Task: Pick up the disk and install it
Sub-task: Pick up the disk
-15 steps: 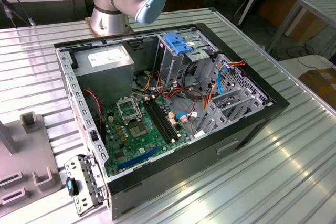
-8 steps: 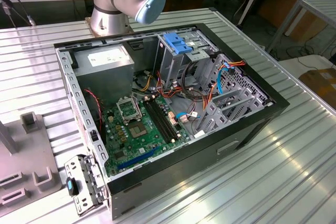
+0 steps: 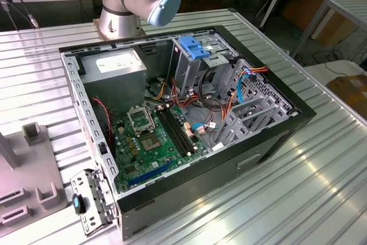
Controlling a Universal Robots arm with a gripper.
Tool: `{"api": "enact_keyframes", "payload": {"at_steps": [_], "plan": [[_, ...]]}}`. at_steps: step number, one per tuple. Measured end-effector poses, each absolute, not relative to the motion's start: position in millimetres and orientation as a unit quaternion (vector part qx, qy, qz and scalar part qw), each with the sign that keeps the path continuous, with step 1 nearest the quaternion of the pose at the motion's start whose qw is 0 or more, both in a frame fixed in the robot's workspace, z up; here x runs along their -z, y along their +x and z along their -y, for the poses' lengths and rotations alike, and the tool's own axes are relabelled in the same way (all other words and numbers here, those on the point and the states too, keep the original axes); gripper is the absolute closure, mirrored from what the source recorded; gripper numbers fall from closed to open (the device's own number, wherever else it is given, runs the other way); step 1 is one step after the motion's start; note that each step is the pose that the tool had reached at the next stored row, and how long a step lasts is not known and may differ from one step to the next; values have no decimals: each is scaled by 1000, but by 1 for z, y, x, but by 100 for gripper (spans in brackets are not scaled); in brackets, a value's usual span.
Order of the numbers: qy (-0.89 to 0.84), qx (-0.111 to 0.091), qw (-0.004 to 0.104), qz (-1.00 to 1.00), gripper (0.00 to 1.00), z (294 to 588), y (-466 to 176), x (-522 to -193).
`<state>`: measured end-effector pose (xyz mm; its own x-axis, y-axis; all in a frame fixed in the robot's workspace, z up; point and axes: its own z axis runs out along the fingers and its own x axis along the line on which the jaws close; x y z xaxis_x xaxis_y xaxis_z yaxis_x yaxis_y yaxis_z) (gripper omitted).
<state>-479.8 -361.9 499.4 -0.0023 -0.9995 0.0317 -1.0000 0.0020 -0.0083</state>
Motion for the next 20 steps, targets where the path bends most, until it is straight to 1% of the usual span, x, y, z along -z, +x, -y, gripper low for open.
{"api": "enact_keyframes", "payload": {"at_steps": [6,10,11,13,20], "plan": [[706,-14,8,708,63,362,-480,-515],[706,-14,8,708,63,362,-480,-543],[706,-14,8,708,63,362,-480,-555],[706,-14,8,708,63,362,-480,-565],[706,-14,8,708,63,362,-468,-567]]}}
